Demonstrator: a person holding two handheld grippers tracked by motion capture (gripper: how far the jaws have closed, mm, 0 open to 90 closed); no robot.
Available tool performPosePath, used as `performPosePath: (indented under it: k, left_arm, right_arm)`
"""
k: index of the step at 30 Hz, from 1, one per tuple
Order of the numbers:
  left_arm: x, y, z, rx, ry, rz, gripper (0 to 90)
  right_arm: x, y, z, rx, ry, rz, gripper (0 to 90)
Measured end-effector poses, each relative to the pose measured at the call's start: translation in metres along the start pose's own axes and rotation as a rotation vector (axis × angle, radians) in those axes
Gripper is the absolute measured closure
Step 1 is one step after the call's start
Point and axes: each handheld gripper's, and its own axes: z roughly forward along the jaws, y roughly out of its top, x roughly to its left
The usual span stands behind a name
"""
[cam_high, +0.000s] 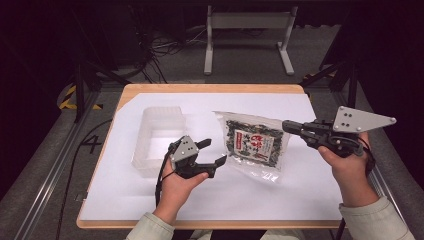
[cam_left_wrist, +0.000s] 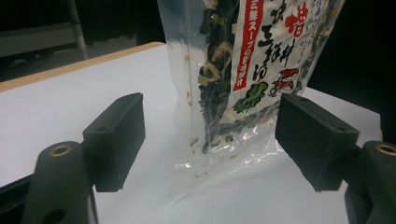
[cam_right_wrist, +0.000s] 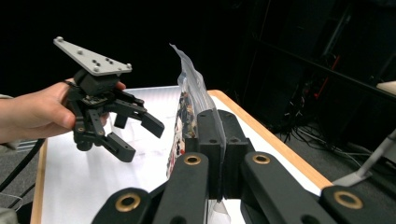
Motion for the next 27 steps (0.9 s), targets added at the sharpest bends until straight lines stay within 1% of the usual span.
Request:
performPosePath:
  k: [3, 5, 6, 8, 9, 10, 16, 17, 20, 21, 25, 26, 27]
  left_arm:
    - [0.001, 0.002, -0.001, -0.005, -0.013, -0.009, 23.2]
    - [0.001, 0.004, -0.002, -0.016, -0.02, -0.002, 21.7]
    - [0.001, 0.005, -0.003, -0.019, -0.031, -0.004, 20.9]
    - [-0.001, 0.007, -0.004, -0.039, -0.044, 0.0, 19.1]
    - [-0.001, 0.009, -0.005, -0.046, -0.046, 0.007, 19.4]
    - [-0.002, 0.009, -0.006, -0.05, -0.051, 0.009, 21.0]
    - [-0.006, 0.014, -0.007, -0.064, -0.079, 0.017, 22.4]
    - [-0.007, 0.014, -0.007, -0.064, -0.083, 0.026, 22.5]
    - [-0.008, 0.016, -0.007, -0.069, -0.095, 0.033, 22.7]
    - [-0.008, 0.017, -0.006, -0.067, -0.097, 0.046, 22.8]
    - [-0.01, 0.019, -0.004, -0.069, -0.107, 0.06, 23.1]
    - [-0.01, 0.019, -0.004, -0.069, -0.11, 0.061, 24.3]
    - [-0.01, 0.019, -0.005, -0.068, -0.112, 0.074, 25.6]
  right_arm:
    - [0.002, 0.004, 0.001, -0.006, 0.008, -0.011, 90.0]
    - [0.004, 0.006, 0.002, -0.013, 0.016, -0.017, 90.0]
    - [0.004, 0.007, 0.002, -0.013, 0.02, -0.019, 90.0]
    - [0.007, 0.01, 0.003, -0.022, 0.032, -0.024, 90.0]
    - [0.009, 0.011, 0.003, -0.025, 0.036, -0.027, 90.0]
    - [0.01, 0.012, 0.004, -0.029, 0.04, -0.03, 90.0]
    - [0.018, 0.018, 0.009, -0.046, 0.064, -0.045, 90.0]
    - [0.018, 0.019, 0.009, -0.05, 0.067, -0.048, 90.0]
    - [0.021, 0.022, 0.014, -0.06, 0.081, -0.052, 90.0]
    - [0.022, 0.022, 0.015, -0.061, 0.086, -0.051, 90.0]
    - [0.023, 0.023, 0.018, -0.074, 0.096, -0.051, 90.0]
    - [0.023, 0.024, 0.019, -0.08, 0.097, -0.05, 90.0]
    - [0.023, 0.024, 0.019, -0.084, 0.098, -0.048, 90.0]
